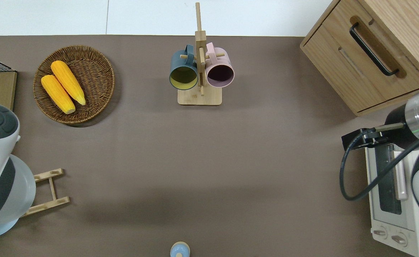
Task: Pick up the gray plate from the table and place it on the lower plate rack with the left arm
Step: 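Lower the upright gray plate into the wooden rack slot with the left gripper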
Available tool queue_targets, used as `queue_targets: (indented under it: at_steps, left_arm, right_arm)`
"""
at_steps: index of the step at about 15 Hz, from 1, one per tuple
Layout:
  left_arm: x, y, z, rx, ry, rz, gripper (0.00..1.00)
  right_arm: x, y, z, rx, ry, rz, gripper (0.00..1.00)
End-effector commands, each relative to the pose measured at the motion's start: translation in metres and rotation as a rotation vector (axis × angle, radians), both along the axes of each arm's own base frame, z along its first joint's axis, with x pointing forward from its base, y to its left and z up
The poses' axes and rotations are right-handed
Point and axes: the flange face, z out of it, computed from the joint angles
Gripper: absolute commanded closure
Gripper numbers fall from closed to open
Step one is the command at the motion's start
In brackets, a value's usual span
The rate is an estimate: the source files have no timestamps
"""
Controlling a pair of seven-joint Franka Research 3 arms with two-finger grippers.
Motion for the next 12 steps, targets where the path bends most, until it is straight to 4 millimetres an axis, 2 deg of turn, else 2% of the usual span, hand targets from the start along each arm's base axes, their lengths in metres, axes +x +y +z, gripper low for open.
queue_targets:
  at_steps: [1, 3, 6, 8, 12]
  left_arm:
    - [-0.004, -0.004, -0.031, 0.059, -0.052, 0.026, 1.0]
    - [-0.007, -0.005, -0.05, 0.072, -0.074, 0.039, 1.0]
    - [-0.006, -0.007, -0.065, 0.084, -0.09, 0.056, 1.0]
    - [-0.011, -0.011, -0.086, 0.1, -0.091, 0.068, 1.0]
    - [-0.019, -0.016, -0.106, 0.131, -0.092, 0.088, 1.0]
  right_arm:
    - [-0.002, -0.002, 0.004, -0.007, 0.0, -0.014, 0.017]
    - [-0.002, -0.002, 0.003, -0.007, 0.002, -0.014, 0.017]
    - [-0.002, -0.002, 0.004, -0.007, 0.0, -0.014, 0.017]
    - [-0.002, -0.002, 0.004, -0.007, 0.0, -0.014, 0.017]
    - [-0.002, -0.002, 0.004, -0.007, 0.0, -0.014, 0.017]
